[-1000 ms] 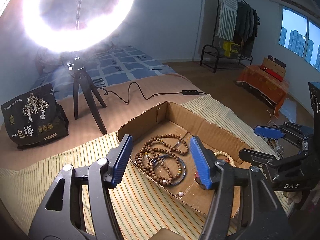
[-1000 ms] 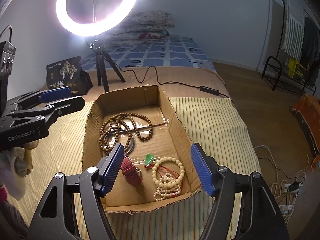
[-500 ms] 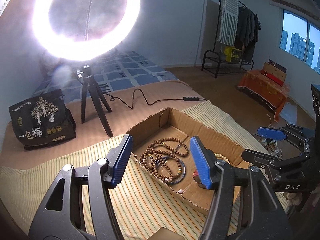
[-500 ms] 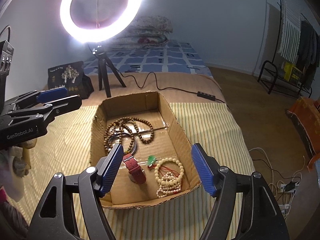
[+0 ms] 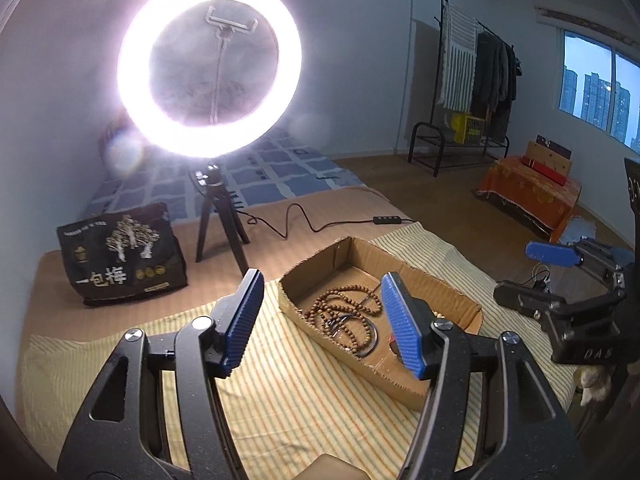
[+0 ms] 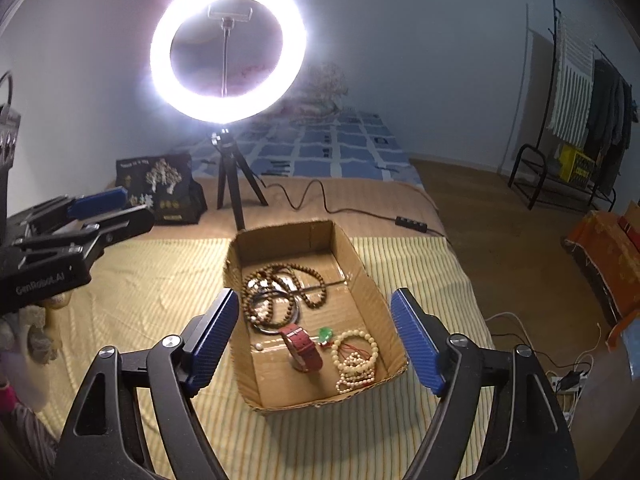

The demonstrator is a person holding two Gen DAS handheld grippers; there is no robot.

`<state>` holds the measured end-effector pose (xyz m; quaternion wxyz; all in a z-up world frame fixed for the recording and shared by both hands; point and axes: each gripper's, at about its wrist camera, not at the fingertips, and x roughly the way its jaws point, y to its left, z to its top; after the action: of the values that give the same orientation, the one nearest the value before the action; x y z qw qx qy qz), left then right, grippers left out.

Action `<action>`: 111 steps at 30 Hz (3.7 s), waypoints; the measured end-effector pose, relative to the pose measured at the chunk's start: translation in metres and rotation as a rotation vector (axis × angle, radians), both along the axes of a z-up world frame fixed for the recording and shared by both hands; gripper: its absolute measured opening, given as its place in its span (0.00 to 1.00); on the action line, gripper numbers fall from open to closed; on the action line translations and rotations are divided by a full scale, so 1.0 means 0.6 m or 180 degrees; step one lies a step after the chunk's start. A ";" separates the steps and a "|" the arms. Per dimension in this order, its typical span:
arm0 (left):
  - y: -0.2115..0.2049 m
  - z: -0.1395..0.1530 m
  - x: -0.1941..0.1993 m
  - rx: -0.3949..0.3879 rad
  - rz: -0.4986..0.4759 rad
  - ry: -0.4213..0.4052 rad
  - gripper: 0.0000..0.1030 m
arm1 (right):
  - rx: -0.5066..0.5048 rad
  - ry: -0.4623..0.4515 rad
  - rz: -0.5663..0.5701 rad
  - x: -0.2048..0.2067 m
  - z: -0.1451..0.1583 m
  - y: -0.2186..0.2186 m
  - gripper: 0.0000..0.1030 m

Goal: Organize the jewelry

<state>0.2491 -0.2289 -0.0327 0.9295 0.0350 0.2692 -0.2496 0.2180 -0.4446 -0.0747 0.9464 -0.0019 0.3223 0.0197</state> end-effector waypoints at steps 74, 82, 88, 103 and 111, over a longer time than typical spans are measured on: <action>0.105 0.058 -0.165 0.0151 0.0091 -0.0328 1.00 | -0.0116 -0.0351 -0.0483 -0.113 0.050 0.065 0.80; 0.104 0.057 -0.164 0.0157 0.0083 -0.0329 1.00 | -0.0123 -0.0323 -0.0485 -0.112 0.048 0.064 0.80; 0.101 0.054 -0.162 0.0181 0.0114 -0.0317 1.00 | -0.0144 -0.0294 -0.0474 -0.110 0.046 0.065 0.80; 0.101 0.050 -0.161 0.0170 0.0168 -0.0282 1.00 | -0.0151 -0.0285 -0.0455 -0.110 0.046 0.069 0.80; 0.102 0.049 -0.160 0.0174 0.0161 -0.0282 1.00 | -0.0153 -0.0278 -0.0449 -0.108 0.046 0.071 0.80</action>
<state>0.1530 -0.1678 -0.0032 0.9452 0.0647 0.2353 -0.2167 0.1531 -0.4020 -0.0472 0.9583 -0.0028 0.2804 -0.0549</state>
